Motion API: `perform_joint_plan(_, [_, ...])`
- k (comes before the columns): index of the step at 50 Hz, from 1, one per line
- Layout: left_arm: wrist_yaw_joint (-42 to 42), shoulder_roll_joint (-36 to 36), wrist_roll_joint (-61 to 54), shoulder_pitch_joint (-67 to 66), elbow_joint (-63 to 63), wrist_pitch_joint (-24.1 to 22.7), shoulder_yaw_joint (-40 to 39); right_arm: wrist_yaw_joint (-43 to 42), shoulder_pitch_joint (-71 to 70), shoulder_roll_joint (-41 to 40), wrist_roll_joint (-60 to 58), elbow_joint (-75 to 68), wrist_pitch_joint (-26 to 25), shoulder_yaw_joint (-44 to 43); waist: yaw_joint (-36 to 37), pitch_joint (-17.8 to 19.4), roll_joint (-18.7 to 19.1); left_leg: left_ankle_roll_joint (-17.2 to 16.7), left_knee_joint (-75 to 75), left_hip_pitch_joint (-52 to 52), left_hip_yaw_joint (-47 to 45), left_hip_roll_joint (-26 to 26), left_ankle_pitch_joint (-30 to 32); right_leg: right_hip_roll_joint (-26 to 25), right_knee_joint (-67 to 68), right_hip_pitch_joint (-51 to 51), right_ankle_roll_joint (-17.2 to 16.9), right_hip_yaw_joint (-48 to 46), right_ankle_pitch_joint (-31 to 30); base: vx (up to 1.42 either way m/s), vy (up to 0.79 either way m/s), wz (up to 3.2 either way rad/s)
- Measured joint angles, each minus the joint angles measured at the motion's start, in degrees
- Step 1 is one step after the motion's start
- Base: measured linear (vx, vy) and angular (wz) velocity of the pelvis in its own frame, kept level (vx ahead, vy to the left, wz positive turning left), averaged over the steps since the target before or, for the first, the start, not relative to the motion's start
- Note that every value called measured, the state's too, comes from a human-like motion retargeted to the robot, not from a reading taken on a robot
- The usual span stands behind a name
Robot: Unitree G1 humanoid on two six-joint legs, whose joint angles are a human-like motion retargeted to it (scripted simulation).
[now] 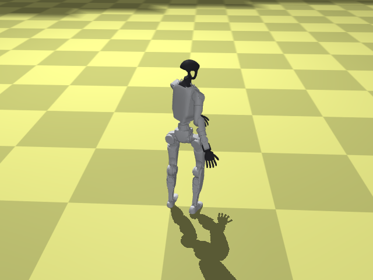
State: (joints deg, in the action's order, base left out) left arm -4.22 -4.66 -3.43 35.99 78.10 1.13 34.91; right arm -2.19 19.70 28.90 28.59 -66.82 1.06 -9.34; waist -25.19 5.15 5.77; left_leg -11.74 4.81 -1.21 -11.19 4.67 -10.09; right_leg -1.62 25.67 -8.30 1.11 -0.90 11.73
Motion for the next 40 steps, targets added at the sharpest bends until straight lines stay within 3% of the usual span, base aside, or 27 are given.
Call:
perform_joint_plan(5, [0.7,0.9,0.1,0.1,-1.0,-0.2,-0.1,0.3,1.9,1.0,-2.1,-0.4,-0.6,-3.0,-2.8,-1.3,-0.4,0.9,-0.4,-1.8,1.3,-3.4,-2.3,0.3,-14.1,-0.5,-8.1,-1.2,-4.8,0.31,0.06,0.36])
perform_joint_plan(8, [0.7,0.9,-0.1,0.0,-1.4,0.0,-0.3,0.7,2.3,1.6,-3.0,-0.4,-1.7,-4.1,-2.7,-1.7,-1.7,2.8,-0.1,-3.5,0.8,-6.0,-3.9,0.2,-20.9,0.6,-8.9,3.9,-13.2,0.29,0.04,-0.10])
perform_joint_plan(12, [0.5,0.1,-0.7,-0.2,-1.5,1.1,-1.9,0.2,1.2,2.3,-3.9,-0.2,-2.8,-3.3,-0.1,-1.1,-3.5,6.4,8.1,-2.1,-3.1,-7.3,-3.4,1.7,-20.0,2.6,-7.5,8.0,-11.5,0.27,0.04,-0.67])
perform_joint_plan(15, [0.6,-1.0,-1.3,-1.8,-1.5,1.1,-2.9,0.2,0.6,2.5,-5.8,0.8,-3.3,-2.1,1.5,-1.5,-6.3,8.2,22.7,3.8,-5.5,-7.6,-1.0,4.2,-19.5,4.0,-9.1,10.6,-10.8,0.25,0.06,-0.73])
perform_joint_plan(18, [0.6,-2.1,-1.7,-4.6,-1.6,-0.1,-3.2,0.4,0.7,2.6,-7.3,2.3,-2.6,-1.4,2.6,-3.0,-7.9,7.1,29.7,8.8,-6.0,-7.0,-3.3,6.1,-20.9,5.5,-11.8,12.7,-11.1,0.25,0.10,-0.56])
perform_joint_plan(21, [0.8,-2.8,-1.7,-6.4,-1.6,-1.1,-3.8,0.9,0.3,2.5,-8.6,2.9,-2.1,-1.2,3.8,-4.2,-8.0,7.0,23.7,9.8,-7.8,-5.1,-6.4,6.9,-22.3,6.2,-14.3,13.7,-11.2,0.25,0.13,-0.43])
perform_joint_plan(24, [0.7,-3.1,-1.5,-6.6,-0.9,-2.0,-5.0,1.6,-0.9,2.6,-10.7,2.4,-1.7,-0.8,5.2,-4.4,-6.6,6.3,9.1,7.6,-8.1,-3.2,-3.3,5.7,-22.8,6.5,-15.4,14.3,-10.6,0.25,0.18,-0.42])
perform_joint_plan(27, [0.6,-3.3,-1.1,-6.8,0.4,-2.2,-5.8,2.3,-1.0,2.3,-12.9,2.2,-1.4,0.1,5.7,-4.5,-5.5,4.8,2.0,5.6,-5.8,-2.4,1.1,4.5,-22.8,7.5,-15.2,14.7,-9.5,0.24,0.20,-0.18])
perform_joint_plan(30, [0.6,-3.3,-1.1,-6.3,1.5,-1.9,-6.0,2.6,-1.1,1.9,-14.2,2.2,-1.4,1.2,4.6,-4.3,-5.5,3.8,1.1,3.9,-5.0,-2.8,0.2,4.4,-21.6,8.2,-13.4,14.2,-8.4,0.22,0.21,0.24])
perform_joint_plan(35, [0.0,-2.8,-2.2,-5.0,1.7,-0.4,-5.8,1.6,-0.3,1.3,-11.4,2.5,-0.9,2.5,2.1,-1.2,-3.3,2.3,-0.7,-0.2,-2.7,-0.3,0.3,0.2,-9.9,5.3,-1.8,8.2,-3.1,0.22,0.20,0.45])
perform_joint_plan(37, [-0.1,-2.4,-2.1,-4.4,1.5,0.2,-6.0,1.4,0.2,1.2,-10.9,2.5,-1.0,2.1,1.1,-0.5,-2.8,2.1,-0.3,-0.9,-1.8,0.1,0.0,-0.8,-5.3,2.4,-1.6,4.8,-0.6,0.23,0.14,0.49])
perform_joint_plan(40, [-0.1,-1.7,-2.1,-3.3,0.8,0.5,-6.0,1.1,0.6,1.2,-11.3,2.3,-1.4,0.8,-0.6,-0.5,-3.2,2.0,1.0,-1.1,-0.3,-1.3,-1.0,-0.9,-6.8,0.1,-5.4,2.5,-0.7,0.27,0.11,0.56])
